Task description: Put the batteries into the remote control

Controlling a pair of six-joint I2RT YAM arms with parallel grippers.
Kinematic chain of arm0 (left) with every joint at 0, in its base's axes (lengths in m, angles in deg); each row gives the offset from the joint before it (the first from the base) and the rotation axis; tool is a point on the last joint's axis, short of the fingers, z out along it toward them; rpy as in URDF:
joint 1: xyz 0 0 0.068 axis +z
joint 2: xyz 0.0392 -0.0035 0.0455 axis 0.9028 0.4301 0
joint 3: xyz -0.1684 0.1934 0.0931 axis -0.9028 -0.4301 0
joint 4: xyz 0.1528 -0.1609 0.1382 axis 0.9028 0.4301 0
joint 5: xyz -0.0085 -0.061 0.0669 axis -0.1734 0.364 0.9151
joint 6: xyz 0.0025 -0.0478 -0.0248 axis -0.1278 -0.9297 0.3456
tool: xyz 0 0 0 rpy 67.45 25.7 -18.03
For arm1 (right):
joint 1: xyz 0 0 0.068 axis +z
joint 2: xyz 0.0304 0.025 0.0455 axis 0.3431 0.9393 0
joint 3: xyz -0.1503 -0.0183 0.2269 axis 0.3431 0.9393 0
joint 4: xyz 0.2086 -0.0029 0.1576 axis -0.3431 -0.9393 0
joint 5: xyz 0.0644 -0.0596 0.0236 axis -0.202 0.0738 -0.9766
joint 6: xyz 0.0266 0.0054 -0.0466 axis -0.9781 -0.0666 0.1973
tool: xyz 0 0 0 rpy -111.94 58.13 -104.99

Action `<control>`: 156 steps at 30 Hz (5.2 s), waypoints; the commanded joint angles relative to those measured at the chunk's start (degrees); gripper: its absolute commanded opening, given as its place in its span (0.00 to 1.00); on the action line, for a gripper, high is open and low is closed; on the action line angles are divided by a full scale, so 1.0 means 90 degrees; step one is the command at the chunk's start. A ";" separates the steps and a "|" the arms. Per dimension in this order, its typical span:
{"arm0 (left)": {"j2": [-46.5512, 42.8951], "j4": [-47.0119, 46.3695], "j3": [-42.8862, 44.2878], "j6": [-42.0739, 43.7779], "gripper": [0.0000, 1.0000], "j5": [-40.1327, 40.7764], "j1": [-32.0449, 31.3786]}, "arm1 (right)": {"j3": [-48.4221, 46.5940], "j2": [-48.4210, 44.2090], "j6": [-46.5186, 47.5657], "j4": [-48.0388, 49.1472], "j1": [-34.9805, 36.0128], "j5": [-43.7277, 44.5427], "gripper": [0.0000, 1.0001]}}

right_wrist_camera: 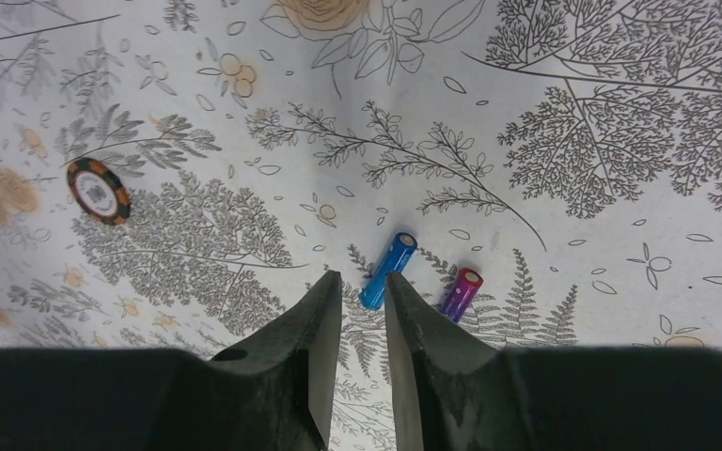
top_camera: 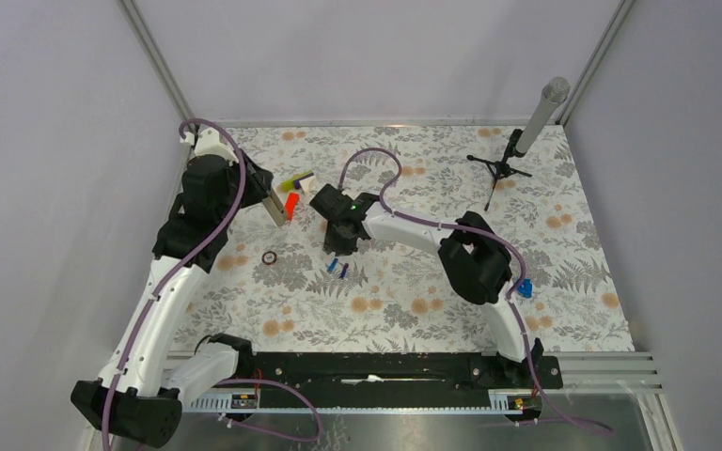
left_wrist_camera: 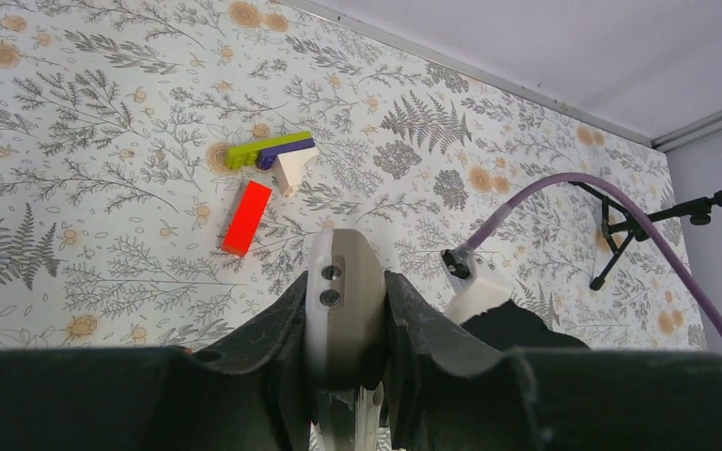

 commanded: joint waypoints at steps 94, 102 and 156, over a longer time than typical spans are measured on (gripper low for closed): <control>0.0127 -0.3151 -0.0849 0.0254 0.00 -0.5414 0.0028 | 0.3793 -0.1882 0.1715 -0.0294 -0.1185 0.0475 0.26; 0.0380 -0.3110 -0.0929 -0.0308 0.00 -0.5239 0.0001 | 0.3617 -0.2640 0.1891 -0.0084 -0.1184 0.1243 0.12; 0.2774 -0.2511 0.0569 -0.3178 0.00 -0.5402 -0.0622 | 0.2536 -0.4477 0.4138 0.3054 -0.0968 -0.1621 0.18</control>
